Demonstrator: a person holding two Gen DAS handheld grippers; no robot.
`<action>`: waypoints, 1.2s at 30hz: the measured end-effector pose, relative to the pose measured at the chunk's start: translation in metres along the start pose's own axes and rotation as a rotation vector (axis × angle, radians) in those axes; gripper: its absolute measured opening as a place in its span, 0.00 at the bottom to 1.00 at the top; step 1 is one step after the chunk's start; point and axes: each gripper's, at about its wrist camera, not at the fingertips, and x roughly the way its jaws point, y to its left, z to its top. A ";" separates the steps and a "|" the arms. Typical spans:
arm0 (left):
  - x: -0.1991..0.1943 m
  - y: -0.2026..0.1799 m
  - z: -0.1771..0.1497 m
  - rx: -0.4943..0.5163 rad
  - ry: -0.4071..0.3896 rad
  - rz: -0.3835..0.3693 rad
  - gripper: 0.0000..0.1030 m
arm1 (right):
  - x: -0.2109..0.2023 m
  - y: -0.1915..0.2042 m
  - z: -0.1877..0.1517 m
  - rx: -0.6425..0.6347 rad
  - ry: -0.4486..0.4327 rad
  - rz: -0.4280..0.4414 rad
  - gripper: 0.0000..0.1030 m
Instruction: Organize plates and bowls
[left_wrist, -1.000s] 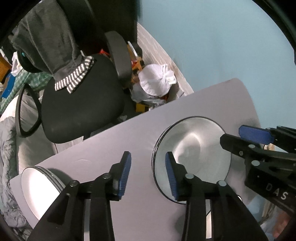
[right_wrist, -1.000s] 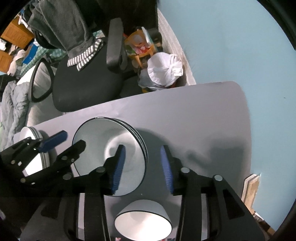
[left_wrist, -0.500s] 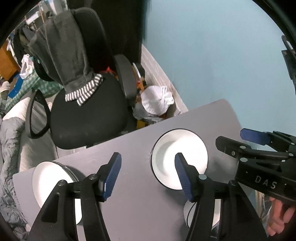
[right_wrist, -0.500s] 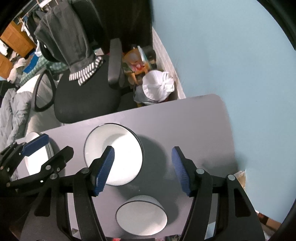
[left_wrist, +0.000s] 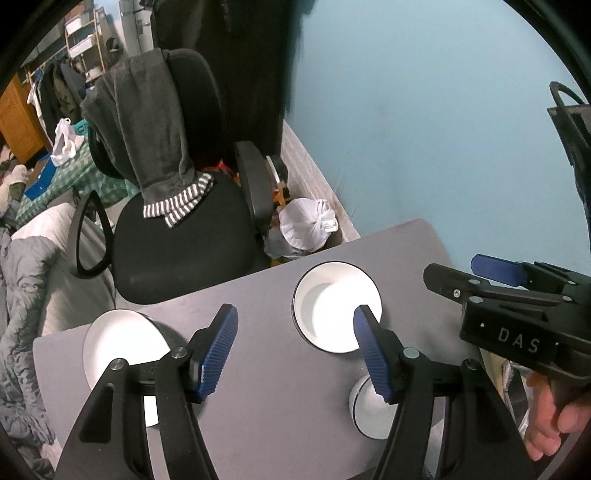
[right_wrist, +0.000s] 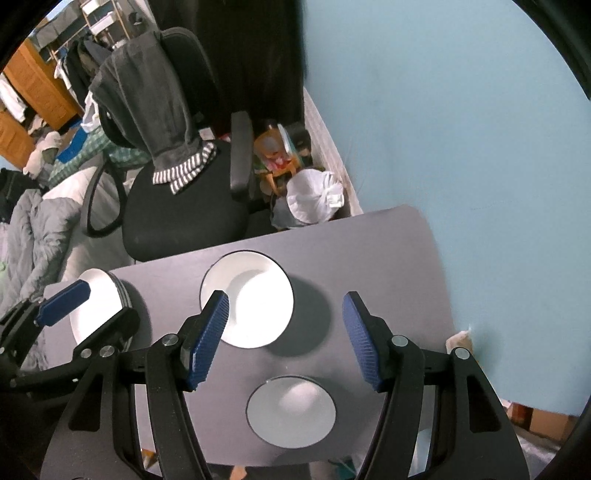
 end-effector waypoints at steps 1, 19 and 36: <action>-0.004 -0.001 -0.001 0.003 -0.009 0.001 0.66 | -0.004 0.001 -0.002 0.001 -0.007 -0.002 0.61; -0.059 -0.017 -0.030 0.077 -0.086 -0.047 0.69 | -0.054 0.006 -0.044 0.045 -0.082 -0.006 0.61; -0.069 -0.027 -0.052 0.150 -0.064 -0.087 0.69 | -0.075 -0.002 -0.081 0.125 -0.084 -0.027 0.61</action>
